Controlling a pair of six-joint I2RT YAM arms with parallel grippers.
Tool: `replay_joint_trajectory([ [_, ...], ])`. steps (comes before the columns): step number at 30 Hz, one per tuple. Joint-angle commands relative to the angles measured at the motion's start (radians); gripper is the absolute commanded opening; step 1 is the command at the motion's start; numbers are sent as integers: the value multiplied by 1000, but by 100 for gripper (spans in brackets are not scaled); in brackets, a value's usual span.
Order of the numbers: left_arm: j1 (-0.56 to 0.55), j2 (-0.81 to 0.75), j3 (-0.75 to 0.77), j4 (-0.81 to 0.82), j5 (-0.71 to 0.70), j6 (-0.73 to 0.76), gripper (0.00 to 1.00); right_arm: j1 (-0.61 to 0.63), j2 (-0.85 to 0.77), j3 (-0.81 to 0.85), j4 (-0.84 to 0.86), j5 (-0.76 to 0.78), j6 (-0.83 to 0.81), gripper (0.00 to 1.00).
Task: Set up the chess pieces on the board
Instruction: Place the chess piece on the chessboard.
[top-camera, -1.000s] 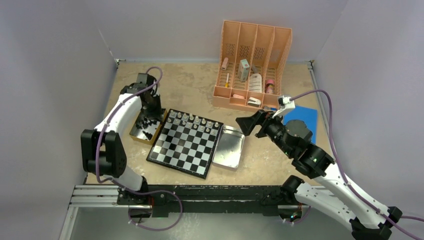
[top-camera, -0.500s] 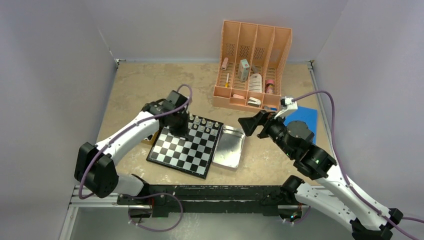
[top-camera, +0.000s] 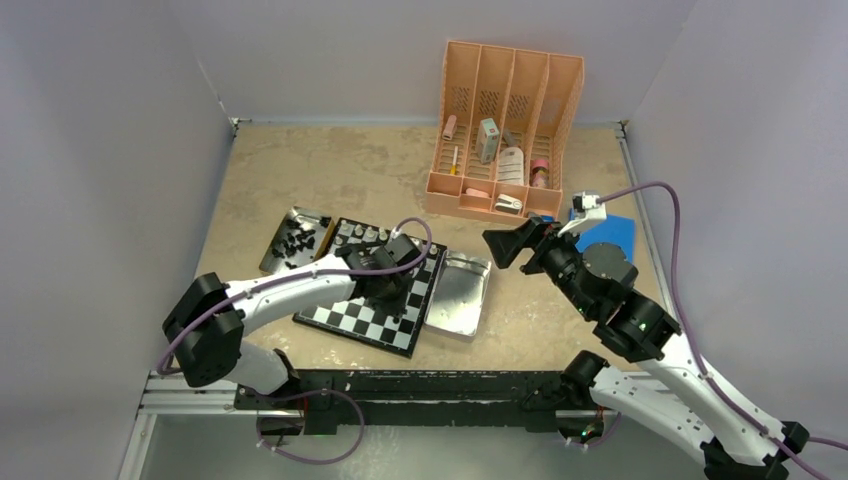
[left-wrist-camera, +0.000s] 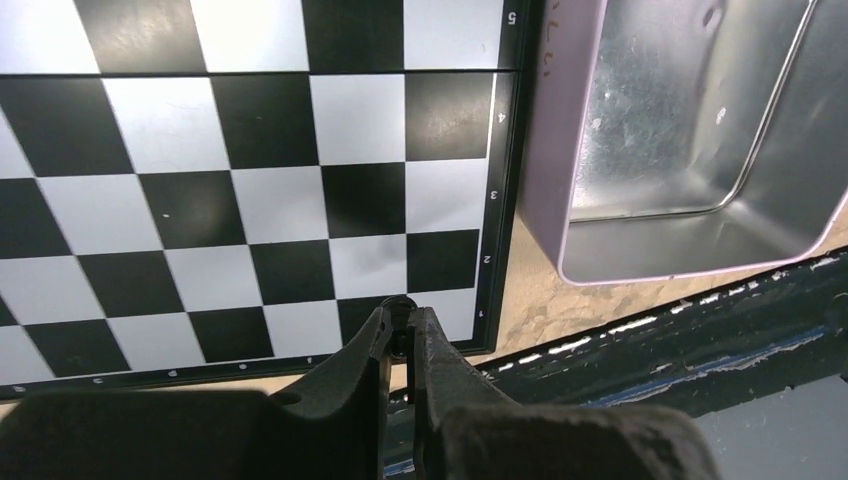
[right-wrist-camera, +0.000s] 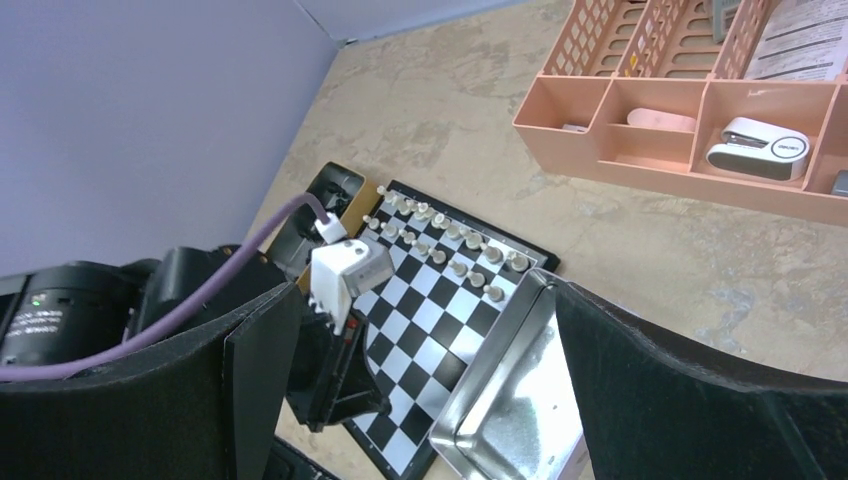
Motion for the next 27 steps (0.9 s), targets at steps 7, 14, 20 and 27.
replay_joint_trajectory([
  [7, -96, 93, -28, 140, -17, -68, 4, 0, -22, 36, 10, 34, 37, 99],
  [14, -117, 145, -7, 123, -48, -79, 5, -1, -22, 47, 3, 41, 27, 99],
  [20, -117, 152, 1, 105, -85, -86, 6, -1, -28, 37, 5, 42, 27, 99],
  [27, -120, 169, 12, 91, -95, -92, 10, -1, -28, 34, 5, 43, 26, 99],
])
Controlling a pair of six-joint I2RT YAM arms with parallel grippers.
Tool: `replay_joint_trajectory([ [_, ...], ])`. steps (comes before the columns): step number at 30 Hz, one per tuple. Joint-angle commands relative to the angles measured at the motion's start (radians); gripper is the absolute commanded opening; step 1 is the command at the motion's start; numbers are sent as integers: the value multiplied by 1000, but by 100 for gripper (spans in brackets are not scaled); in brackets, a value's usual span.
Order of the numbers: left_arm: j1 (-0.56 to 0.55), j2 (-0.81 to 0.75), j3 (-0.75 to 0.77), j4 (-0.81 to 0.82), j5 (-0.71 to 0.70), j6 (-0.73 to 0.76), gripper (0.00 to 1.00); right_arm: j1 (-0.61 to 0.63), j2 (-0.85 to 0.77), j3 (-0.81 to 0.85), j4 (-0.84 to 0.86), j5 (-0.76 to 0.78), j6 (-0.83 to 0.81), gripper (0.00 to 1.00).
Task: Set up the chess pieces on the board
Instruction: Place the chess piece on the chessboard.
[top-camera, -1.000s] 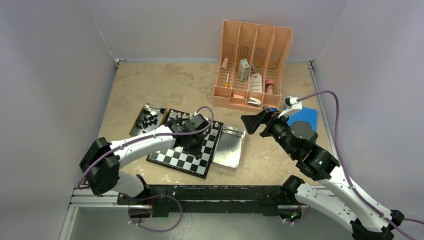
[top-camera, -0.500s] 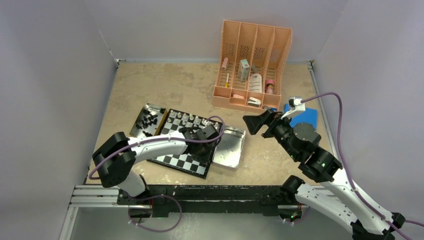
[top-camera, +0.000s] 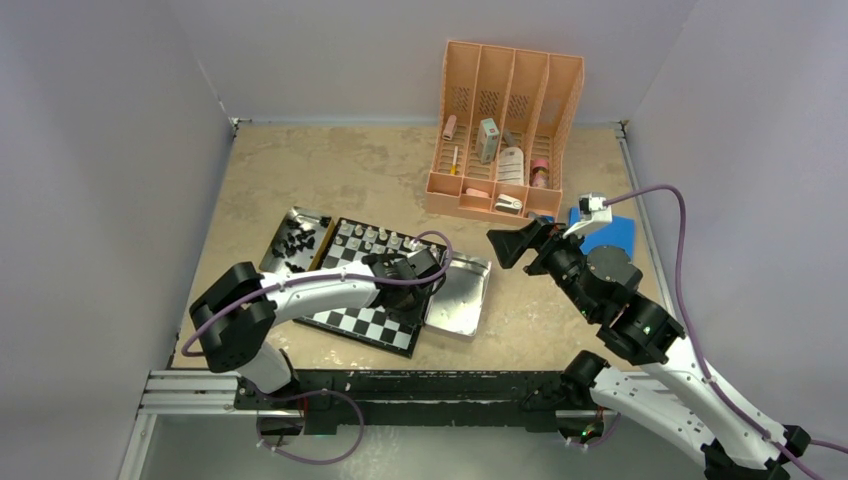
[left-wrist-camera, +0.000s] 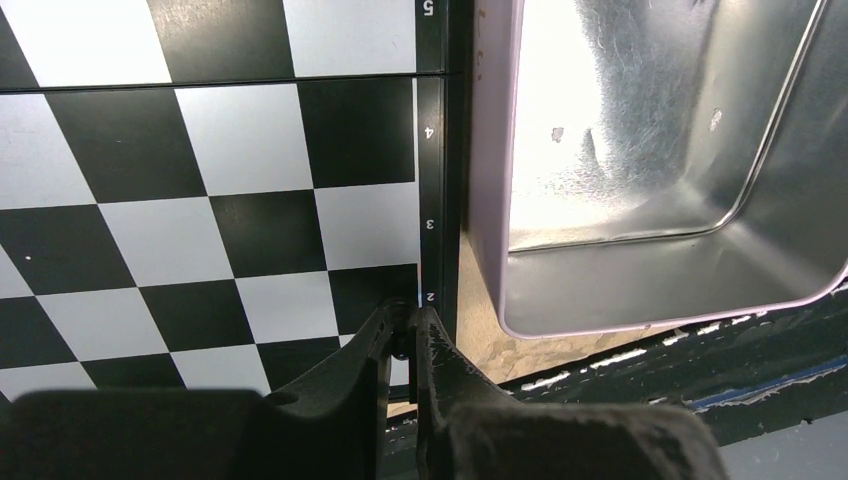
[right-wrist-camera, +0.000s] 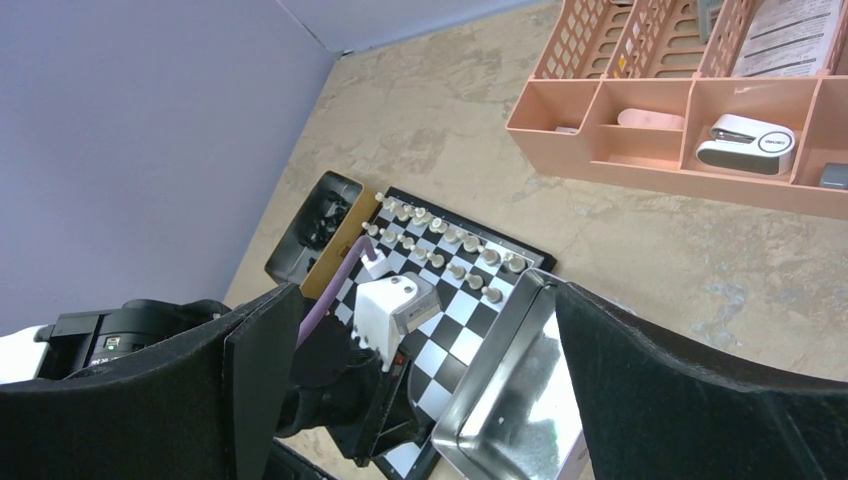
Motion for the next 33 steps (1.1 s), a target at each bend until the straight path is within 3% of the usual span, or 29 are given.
replay_joint_trajectory([
  [1, -9, 35, 13, -9, -54, -19, 10, 0, -10, 33, 27, 19, 3, 99],
  [27, -26, 68, 61, -63, -112, -32, 11, -1, -7, 22, 38, 3, 11, 99],
  [33, -31, 63, 83, -86, -110, -33, 21, 0, -9, 20, 37, 4, 9, 99],
])
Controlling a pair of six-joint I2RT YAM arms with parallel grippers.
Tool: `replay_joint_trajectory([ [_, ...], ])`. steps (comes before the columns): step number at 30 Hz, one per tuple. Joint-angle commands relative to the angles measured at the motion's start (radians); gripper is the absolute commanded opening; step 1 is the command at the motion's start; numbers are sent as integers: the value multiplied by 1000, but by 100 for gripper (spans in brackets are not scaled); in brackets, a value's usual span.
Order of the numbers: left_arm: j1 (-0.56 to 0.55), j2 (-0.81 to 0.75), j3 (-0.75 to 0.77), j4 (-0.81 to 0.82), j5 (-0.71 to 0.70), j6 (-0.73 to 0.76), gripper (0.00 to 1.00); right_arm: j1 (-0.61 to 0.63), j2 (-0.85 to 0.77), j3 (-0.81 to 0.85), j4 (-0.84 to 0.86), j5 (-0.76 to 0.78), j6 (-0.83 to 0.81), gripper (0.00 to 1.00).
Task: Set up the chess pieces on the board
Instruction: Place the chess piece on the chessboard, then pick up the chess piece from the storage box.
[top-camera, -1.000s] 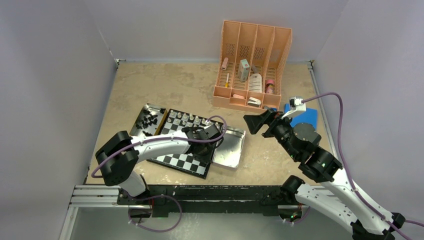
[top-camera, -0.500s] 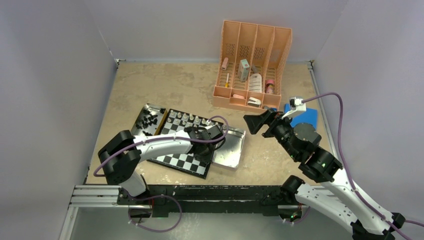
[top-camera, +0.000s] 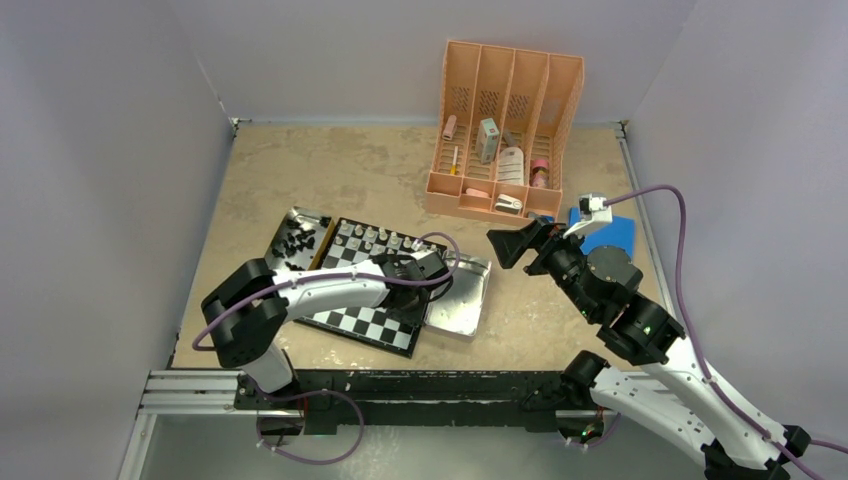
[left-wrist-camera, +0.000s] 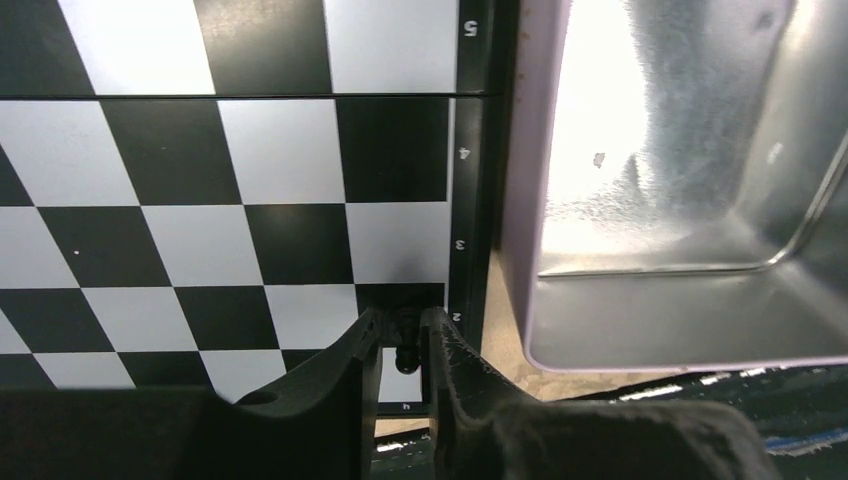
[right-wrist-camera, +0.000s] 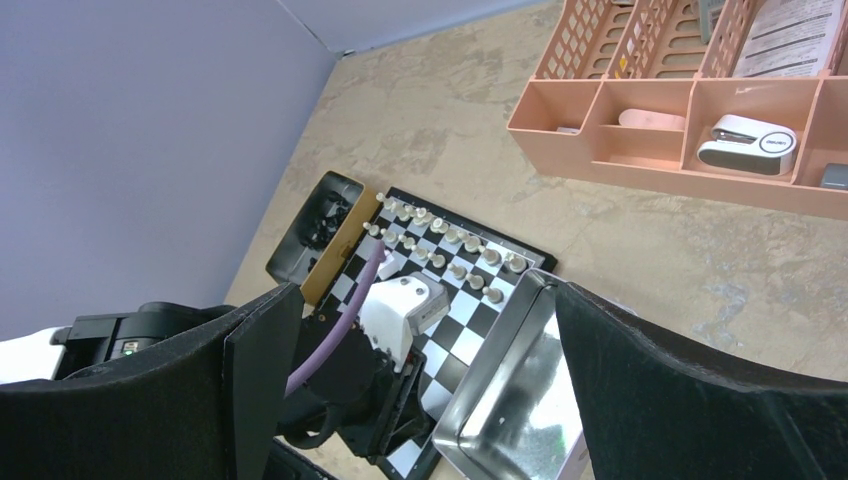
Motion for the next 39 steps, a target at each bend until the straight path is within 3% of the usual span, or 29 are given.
replay_joint_trajectory([
  [1, -7, 10, 40, -35, -33, -16, 23, -1, -7, 20, 37, 4, 9, 99],
  [12, 3, -49, 116, -43, -67, 12, 34, 0, -3, 10, 46, -15, 18, 99],
  [17, 81, -64, 156, -36, -40, 68, 35, 0, 0, 8, 55, -21, 19, 98],
  [22, 267, -138, 155, 17, 31, 166, 36, -1, -8, 3, 58, -21, 21, 99],
  [29, 550, -153, 279, 10, -38, 308, 35, -1, 2, -24, 88, -45, 10, 99],
  [39, 916, -93, 333, 65, 36, 344, 30, -1, 11, -14, 98, -58, 3, 99],
])
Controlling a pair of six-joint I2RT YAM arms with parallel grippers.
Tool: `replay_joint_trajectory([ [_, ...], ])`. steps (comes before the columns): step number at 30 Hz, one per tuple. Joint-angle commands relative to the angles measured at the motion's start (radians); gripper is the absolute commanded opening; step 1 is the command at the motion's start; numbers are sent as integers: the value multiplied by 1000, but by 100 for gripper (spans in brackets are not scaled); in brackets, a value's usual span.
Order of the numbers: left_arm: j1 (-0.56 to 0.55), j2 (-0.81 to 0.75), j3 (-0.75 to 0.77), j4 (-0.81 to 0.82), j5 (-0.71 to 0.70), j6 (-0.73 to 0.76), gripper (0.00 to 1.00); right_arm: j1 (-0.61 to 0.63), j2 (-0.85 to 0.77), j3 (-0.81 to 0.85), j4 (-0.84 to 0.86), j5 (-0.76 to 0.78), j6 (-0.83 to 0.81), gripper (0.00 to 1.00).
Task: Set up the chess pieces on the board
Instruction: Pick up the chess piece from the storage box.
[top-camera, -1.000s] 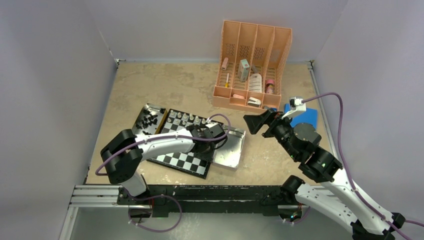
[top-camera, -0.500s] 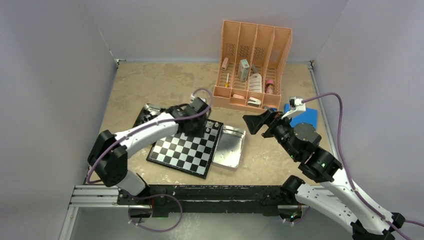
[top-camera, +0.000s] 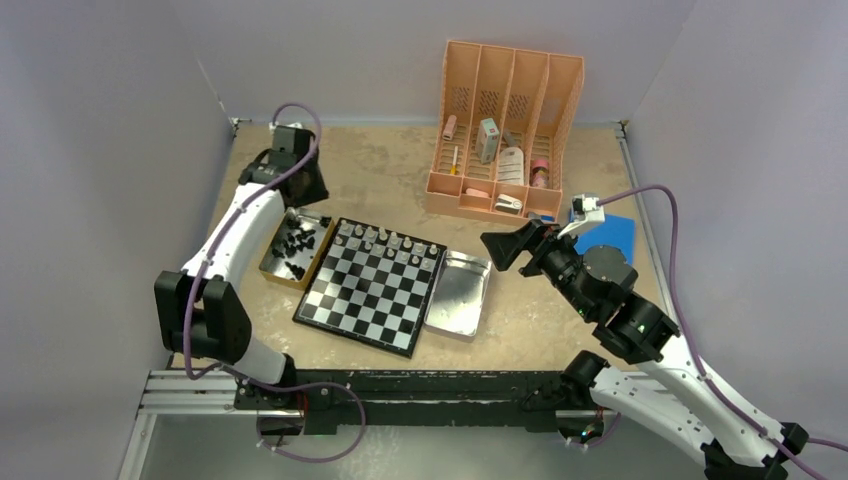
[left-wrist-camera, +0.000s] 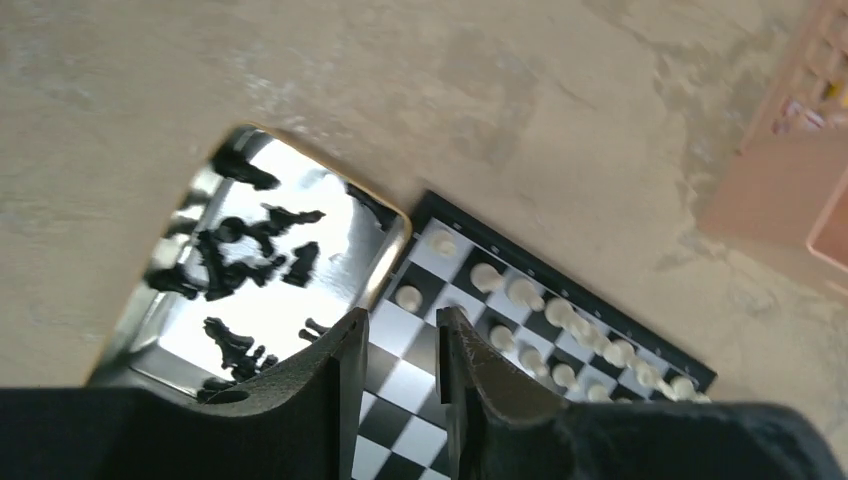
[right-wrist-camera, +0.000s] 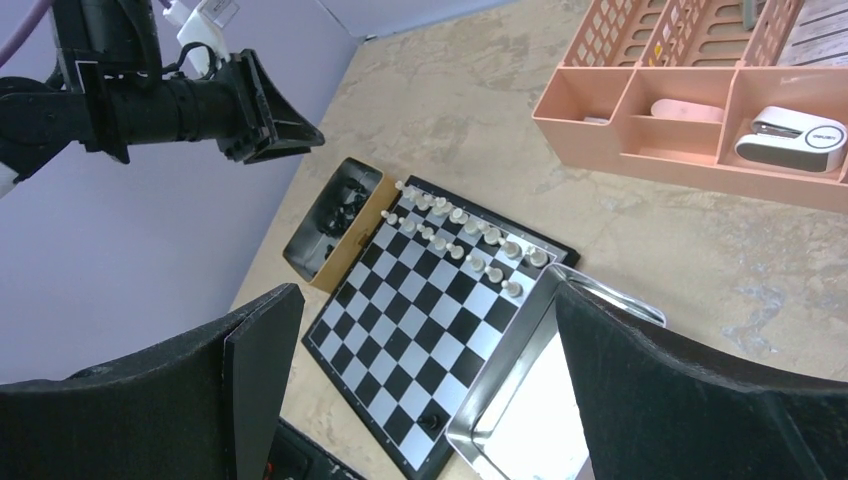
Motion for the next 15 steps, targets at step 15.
replay_joint_trajectory([
  [15, 303, 204, -32, 47, 118, 90, 22, -1, -13, 11, 39, -15, -20, 99],
])
